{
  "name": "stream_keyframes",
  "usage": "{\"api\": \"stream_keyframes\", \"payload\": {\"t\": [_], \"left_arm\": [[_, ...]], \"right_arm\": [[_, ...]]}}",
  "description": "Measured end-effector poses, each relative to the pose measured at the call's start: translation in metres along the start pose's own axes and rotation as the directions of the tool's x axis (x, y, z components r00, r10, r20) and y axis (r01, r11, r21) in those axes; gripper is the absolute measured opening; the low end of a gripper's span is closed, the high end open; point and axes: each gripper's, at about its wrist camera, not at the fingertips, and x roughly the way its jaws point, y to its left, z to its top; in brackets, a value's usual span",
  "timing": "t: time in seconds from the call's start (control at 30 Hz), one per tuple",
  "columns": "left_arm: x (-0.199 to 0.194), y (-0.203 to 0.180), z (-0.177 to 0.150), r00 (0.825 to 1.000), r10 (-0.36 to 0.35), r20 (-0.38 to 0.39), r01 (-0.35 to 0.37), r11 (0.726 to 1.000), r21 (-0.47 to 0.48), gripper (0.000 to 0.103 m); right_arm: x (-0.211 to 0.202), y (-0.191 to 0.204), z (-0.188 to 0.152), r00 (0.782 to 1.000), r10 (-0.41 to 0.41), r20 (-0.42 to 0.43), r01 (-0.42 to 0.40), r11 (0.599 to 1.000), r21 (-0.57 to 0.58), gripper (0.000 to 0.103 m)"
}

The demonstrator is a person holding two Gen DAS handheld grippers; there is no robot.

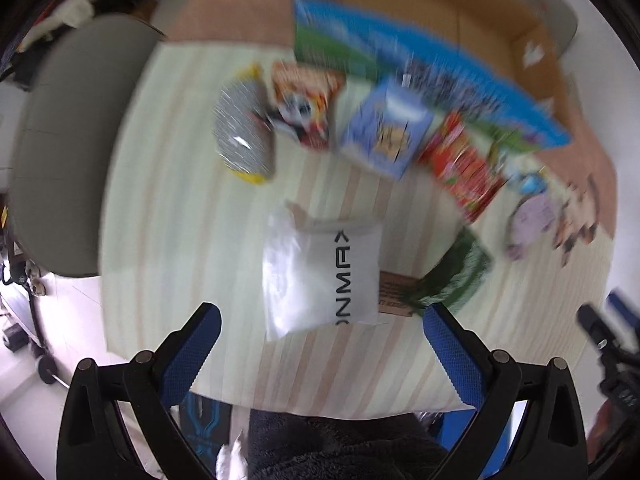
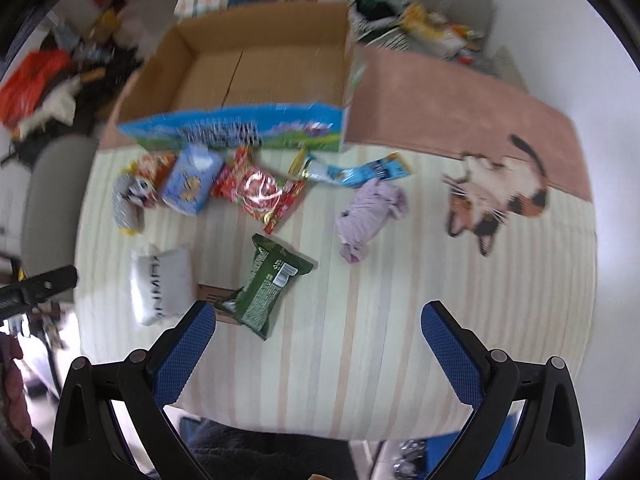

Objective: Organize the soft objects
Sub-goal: 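Grasp the white NMAX pouch with left tool while right tool grasps red floral bag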

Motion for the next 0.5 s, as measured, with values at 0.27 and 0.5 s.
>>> {"api": "stream_keyframes", "payload": {"t": [0.27, 0.5], "left_arm": [[0.090, -0.005, 0.011, 0.984, -0.036, -0.173, 0.028, 0.998, -0.048, 0.103], [0.097, 0.002, 0.003, 0.987, 0.008, -0.163, -0.024, 0.995, -0.095, 0.103]], "right_arm": [[0.093, 0.054, 0.056, 0.996, -0.092, -0.004, 0.083, 0.913, -0.398, 0.103], [0.157, 0.108, 0.077, 0.985, -0.171, 0.006, 0.127, 0.713, -0.690, 0.103]]}}
